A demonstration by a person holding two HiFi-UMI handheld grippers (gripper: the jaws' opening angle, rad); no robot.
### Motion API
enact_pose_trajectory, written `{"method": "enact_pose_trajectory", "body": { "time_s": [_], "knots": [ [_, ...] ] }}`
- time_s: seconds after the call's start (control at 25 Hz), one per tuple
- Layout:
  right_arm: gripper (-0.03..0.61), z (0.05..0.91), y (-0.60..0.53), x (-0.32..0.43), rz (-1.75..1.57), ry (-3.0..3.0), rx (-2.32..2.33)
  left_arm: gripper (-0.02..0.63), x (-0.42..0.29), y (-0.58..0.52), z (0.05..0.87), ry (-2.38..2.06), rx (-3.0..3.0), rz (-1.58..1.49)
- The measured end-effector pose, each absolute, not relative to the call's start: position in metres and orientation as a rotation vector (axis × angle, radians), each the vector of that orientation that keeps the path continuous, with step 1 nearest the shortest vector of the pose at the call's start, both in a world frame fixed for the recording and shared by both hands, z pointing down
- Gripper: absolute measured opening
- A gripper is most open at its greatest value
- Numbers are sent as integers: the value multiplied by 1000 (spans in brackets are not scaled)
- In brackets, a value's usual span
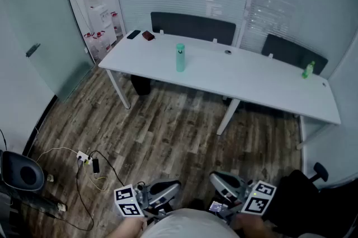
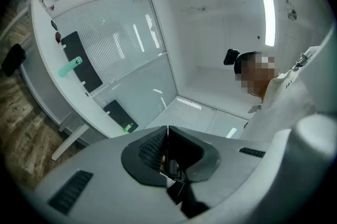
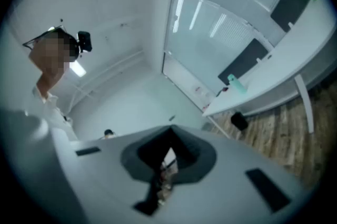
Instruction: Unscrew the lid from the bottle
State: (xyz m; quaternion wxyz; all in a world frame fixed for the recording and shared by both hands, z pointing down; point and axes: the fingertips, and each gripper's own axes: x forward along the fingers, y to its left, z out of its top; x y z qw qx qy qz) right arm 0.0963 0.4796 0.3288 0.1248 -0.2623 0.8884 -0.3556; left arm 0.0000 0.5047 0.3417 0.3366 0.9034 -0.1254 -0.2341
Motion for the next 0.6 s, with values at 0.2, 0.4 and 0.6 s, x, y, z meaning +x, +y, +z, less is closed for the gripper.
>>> {"method": "enact_pose_trajectory", "body": {
  "time_s": [0.2, 0.4, 0.6],
  "knots": [
    [20, 332, 476, 96, -1042, 2594, -772, 14, 0, 502, 342, -326, 2357, -608],
    [20, 332, 474, 98, -1025, 2579, -800, 14, -2, 501, 342, -330, 2356, -605],
    [23, 331, 472, 106, -1021, 2558, -808, 14, 1, 501, 343, -342, 2355, -611]
  ]
}}
